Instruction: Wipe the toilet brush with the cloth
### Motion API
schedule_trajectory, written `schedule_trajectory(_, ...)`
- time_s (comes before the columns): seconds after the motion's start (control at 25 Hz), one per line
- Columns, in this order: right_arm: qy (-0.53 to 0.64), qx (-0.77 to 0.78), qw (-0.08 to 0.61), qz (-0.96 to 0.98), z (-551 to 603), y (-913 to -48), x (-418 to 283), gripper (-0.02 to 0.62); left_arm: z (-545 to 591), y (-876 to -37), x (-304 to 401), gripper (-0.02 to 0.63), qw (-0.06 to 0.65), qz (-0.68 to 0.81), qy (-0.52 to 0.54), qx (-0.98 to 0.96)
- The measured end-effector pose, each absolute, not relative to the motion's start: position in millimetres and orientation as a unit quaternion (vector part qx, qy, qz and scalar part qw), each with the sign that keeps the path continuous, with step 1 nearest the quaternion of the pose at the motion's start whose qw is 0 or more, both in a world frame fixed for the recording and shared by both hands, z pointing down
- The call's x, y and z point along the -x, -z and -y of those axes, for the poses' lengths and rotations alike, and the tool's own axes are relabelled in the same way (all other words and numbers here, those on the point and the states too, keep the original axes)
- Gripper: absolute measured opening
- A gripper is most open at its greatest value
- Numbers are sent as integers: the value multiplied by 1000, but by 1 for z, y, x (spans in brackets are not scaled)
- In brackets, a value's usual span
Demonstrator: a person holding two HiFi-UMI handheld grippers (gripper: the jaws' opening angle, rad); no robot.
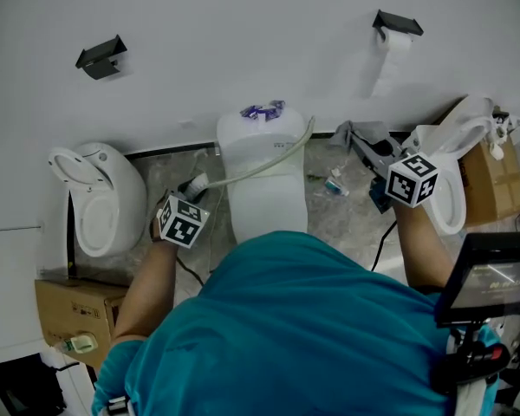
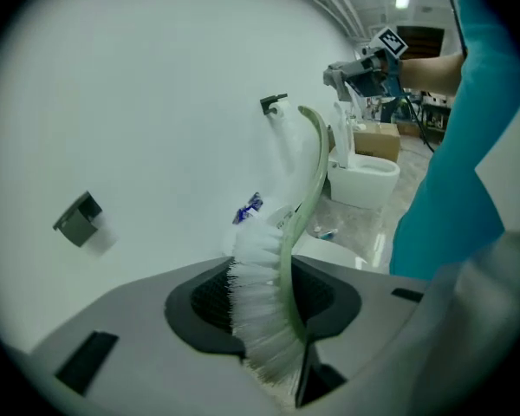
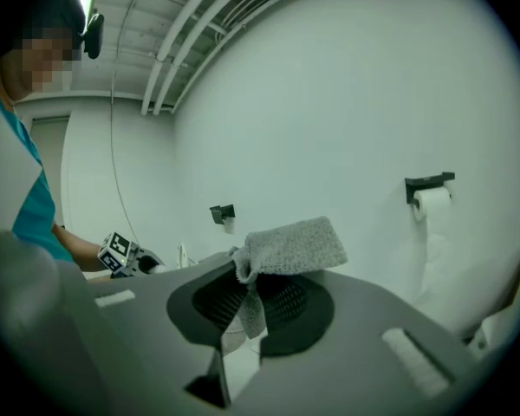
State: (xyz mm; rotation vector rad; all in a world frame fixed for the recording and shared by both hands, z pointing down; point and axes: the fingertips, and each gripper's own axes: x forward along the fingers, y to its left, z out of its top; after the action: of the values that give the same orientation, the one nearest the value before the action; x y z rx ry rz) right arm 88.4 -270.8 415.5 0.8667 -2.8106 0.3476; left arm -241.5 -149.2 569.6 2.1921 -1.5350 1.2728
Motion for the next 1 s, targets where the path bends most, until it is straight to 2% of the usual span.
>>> schedule_trajectory(0.32, -180, -267, 94, 942, 279, -460, -80, 35, 137, -673, 215, 153, 248, 463, -440, -728)
schedule_trajectory(0.56, -224, -266, 108, 931, 284, -518, -88, 35, 130, -779, 184, 153, 396, 441, -409, -694)
schedule_trajectory(1.0, -255, -284, 109, 918, 301, -600, -126, 35, 138, -940, 143, 153, 542, 468, -356, -600)
